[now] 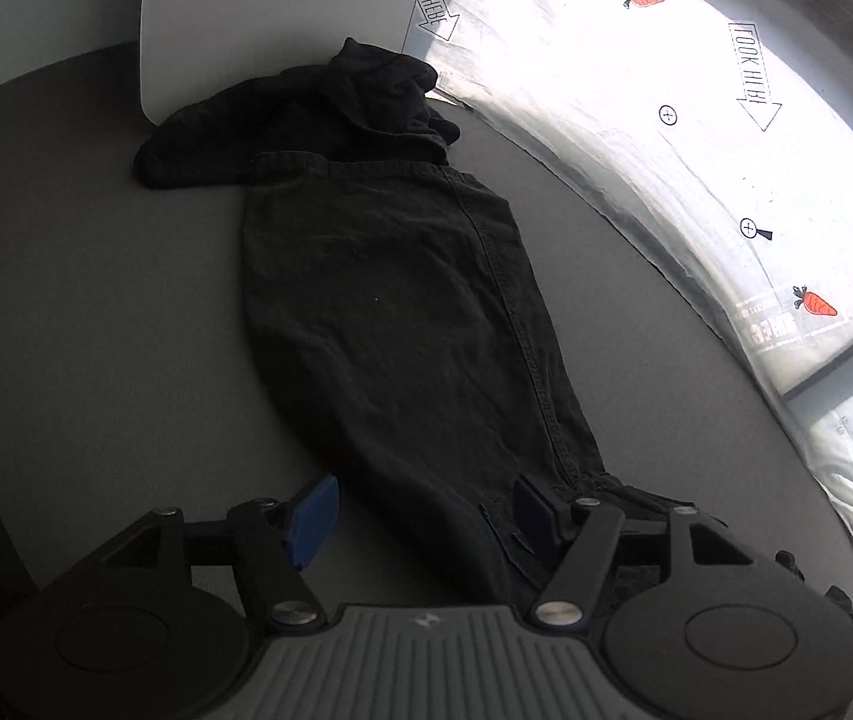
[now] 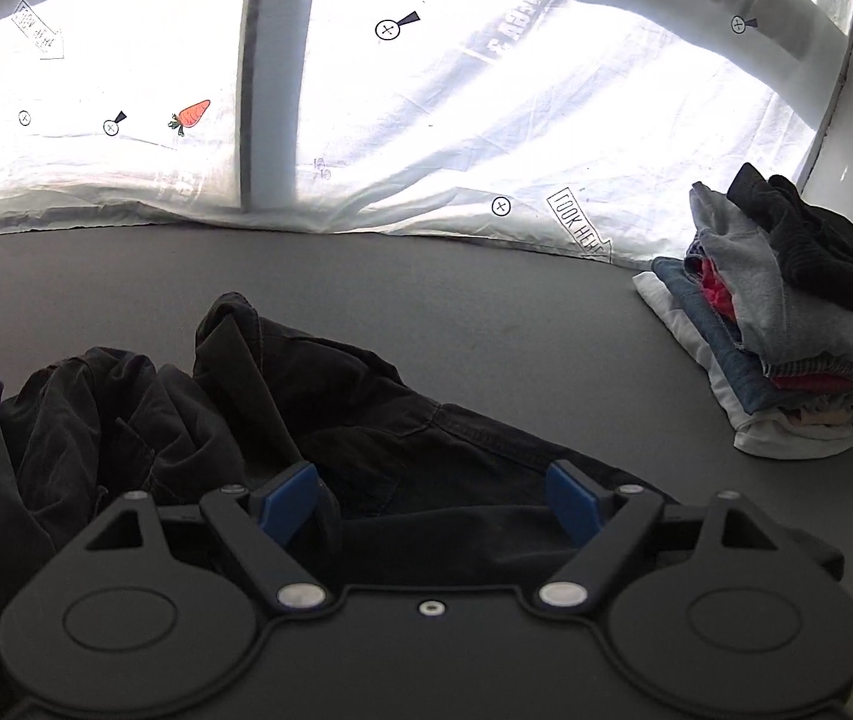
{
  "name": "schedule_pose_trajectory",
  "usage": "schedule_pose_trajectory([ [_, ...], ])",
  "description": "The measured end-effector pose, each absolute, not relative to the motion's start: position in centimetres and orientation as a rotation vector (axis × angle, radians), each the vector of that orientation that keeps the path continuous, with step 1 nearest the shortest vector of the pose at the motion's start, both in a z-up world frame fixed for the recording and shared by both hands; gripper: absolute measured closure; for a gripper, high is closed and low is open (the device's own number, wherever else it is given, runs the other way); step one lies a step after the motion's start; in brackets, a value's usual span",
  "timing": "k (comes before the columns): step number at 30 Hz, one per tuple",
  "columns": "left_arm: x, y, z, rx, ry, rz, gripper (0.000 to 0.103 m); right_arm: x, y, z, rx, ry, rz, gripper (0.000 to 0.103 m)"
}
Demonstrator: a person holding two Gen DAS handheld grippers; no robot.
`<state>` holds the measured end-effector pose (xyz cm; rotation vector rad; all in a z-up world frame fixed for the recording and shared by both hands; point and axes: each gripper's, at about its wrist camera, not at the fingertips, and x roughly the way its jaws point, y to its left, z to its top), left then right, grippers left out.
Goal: Fold clothes
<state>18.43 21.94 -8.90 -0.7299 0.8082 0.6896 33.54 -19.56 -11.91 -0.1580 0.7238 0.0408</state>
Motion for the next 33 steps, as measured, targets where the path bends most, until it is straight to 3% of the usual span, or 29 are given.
schedule_pose_trajectory([
  [12, 24.2, 29.0, -16.2, -0.742, 0.996, 0.766, 0.026, 36.9, -15.1, -13.0, -0.061, 0.776, 0.154, 0.017],
  [15, 24.9, 29.9, -17.6, -0.748, 1.013, 0.792, 0.026, 38.6, -14.1, -14.4, -0.029, 0.843, 0.194, 0.014],
  [21, 25.7, 29.7, -18.7, -0.751, 1.009, 0.746, 0.015, 40.5, -13.0, -17.3, -0.02, 0.959, 0.233, 0.006],
  [23, 26.0, 29.2, -18.8, -0.733, 1.007, 0.741, 0.015, 40.9, -13.2, -17.8, 0.025, 0.983, 0.262, 0.011],
  [25, 26.2, 28.9, -18.7, -0.725, 1.004, 0.743, 0.017, 41.3, -13.8, -18.2, 0.127, 1.016, 0.303, 0.035],
  [27, 26.2, 28.8, -18.4, -0.723, 0.989, 0.766, 0.031, 41.3, -14.2, -18.3, 0.208, 1.024, 0.319, 0.05],
  [28, 26.1, 28.9, -18.3, -0.724, 0.98, 0.771, 0.049, 41.2, -14.3, -18.3, 0.245, 1.025, 0.323, 0.057],
  [29, 25.9, 29.1, -18.1, -0.736, 0.96, 0.763, 0.079, 41.2, -14.2, -18.1, 0.27, 1.019, 0.337, 0.061],
  [30, 25.7, 29.3, -18.0, -0.761, 0.933, 0.746, 0.092, 41.3, -13.8, -17.7, 0.285, 1.008, 0.357, 0.073],
  [31, 25.5, 29.6, -17.7, -0.781, 0.912, 0.737, 0.094, 41.4, -13.4, -17.3, 0.3, 0.997, 0.376, 0.083],
  [33, 25.5, 30.0, -17.0, -0.788, 0.873, 0.714, 0.096, 41.6, -12.7, -16.6, 0.331, 0.975, 0.416, 0.084],
])
